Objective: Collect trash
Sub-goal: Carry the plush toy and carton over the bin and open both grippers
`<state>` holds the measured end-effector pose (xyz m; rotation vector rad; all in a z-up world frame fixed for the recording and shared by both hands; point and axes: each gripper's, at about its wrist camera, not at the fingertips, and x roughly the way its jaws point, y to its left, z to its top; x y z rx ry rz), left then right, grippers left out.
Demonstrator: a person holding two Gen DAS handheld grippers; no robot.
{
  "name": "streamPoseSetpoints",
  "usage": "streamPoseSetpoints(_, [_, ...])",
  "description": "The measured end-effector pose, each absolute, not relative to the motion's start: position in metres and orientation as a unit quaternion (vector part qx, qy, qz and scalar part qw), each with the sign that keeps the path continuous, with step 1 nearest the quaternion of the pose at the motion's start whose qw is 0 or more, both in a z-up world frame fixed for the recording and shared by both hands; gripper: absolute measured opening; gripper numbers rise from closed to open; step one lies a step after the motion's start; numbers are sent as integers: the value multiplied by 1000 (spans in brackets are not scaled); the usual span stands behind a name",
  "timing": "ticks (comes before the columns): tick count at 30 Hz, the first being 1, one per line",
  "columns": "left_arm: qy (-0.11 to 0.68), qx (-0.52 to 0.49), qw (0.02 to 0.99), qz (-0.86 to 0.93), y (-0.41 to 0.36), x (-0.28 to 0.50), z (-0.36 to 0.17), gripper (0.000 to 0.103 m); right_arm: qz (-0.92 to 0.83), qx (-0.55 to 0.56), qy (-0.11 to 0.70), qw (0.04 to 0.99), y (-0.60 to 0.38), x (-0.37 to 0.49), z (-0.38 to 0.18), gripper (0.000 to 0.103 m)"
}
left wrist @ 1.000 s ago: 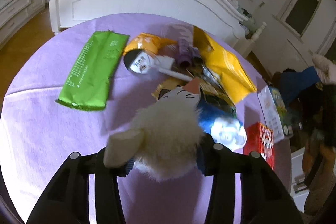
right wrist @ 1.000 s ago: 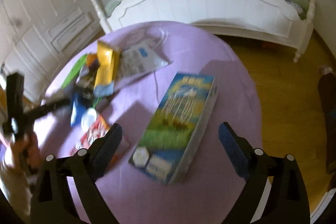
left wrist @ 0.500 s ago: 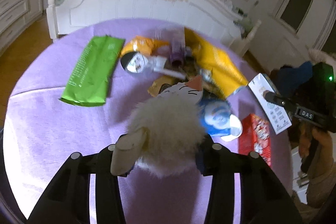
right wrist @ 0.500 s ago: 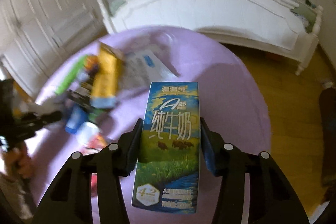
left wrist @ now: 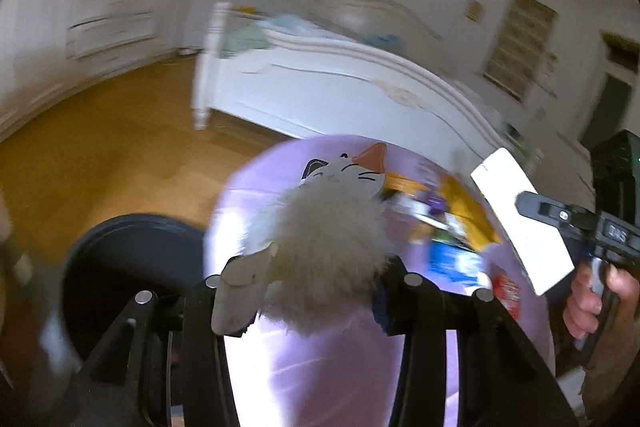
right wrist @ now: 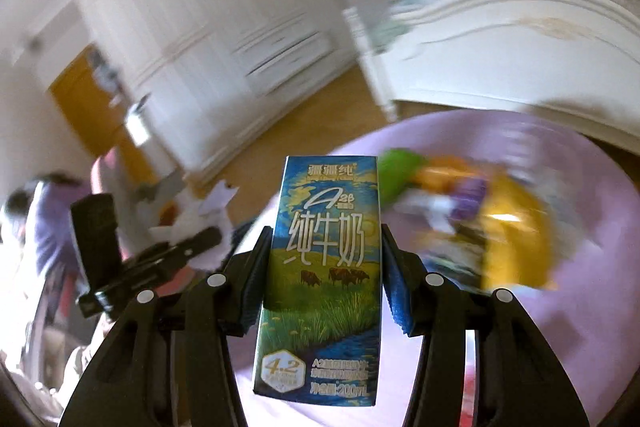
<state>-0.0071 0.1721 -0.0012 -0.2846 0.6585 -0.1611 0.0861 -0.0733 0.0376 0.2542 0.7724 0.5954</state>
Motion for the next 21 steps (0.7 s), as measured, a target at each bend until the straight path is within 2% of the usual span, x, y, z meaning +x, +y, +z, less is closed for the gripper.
streamPoseSetpoints(5, [325, -178, 929, -1, 243, -29, -19, 44, 347, 67, 394, 848, 28, 102, 36, 51])
streamPoseSetpoints(12, [348, -218, 910, 50, 299, -43, -61, 44, 374, 6, 461, 805, 148, 140, -2, 51])
streamPoseSetpoints(21, [384, -256, 886, 35, 320, -30, -117, 44, 337, -88, 530, 773, 245, 168, -72, 51])
